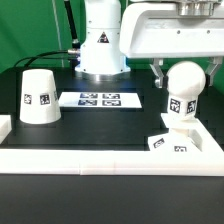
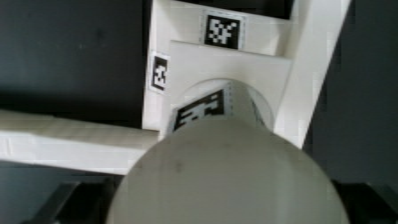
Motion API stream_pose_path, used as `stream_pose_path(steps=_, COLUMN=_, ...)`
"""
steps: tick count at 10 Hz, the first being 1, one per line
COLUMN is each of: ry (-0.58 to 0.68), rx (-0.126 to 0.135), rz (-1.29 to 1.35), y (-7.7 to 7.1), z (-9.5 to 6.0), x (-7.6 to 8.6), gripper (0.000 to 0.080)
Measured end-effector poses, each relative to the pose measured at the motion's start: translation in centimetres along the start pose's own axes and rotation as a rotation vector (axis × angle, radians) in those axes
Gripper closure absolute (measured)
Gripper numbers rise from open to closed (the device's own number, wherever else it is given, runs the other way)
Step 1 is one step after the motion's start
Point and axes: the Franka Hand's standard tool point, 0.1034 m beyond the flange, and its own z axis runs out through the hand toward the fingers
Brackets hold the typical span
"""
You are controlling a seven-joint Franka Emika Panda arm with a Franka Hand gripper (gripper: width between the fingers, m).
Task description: Assemble lamp
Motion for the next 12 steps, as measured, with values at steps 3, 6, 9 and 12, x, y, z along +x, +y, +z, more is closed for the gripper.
stream_pose_path(steps=3, ry=-0.004, rx=0.000, rz=0.233, y=0.22, z=-0.02, x=-0.05, gripper=0.0220)
stream_pose_path(steps=6, ry=-0.007, rx=0.005, rz=0.516, y=0.18, z=0.07, x=-0.14, gripper=0.0220)
stream_pose_path(steps=9, ry=-0.035, rx=0.020, rz=0.799, y=0.18, z=0.29, x=-0.53, gripper=0.0220)
stream_pose_path(steps=12, ry=-0.046, rx=0.025, rz=0.914, y=0.06, z=0.39, x=-0.65, gripper=0.0210)
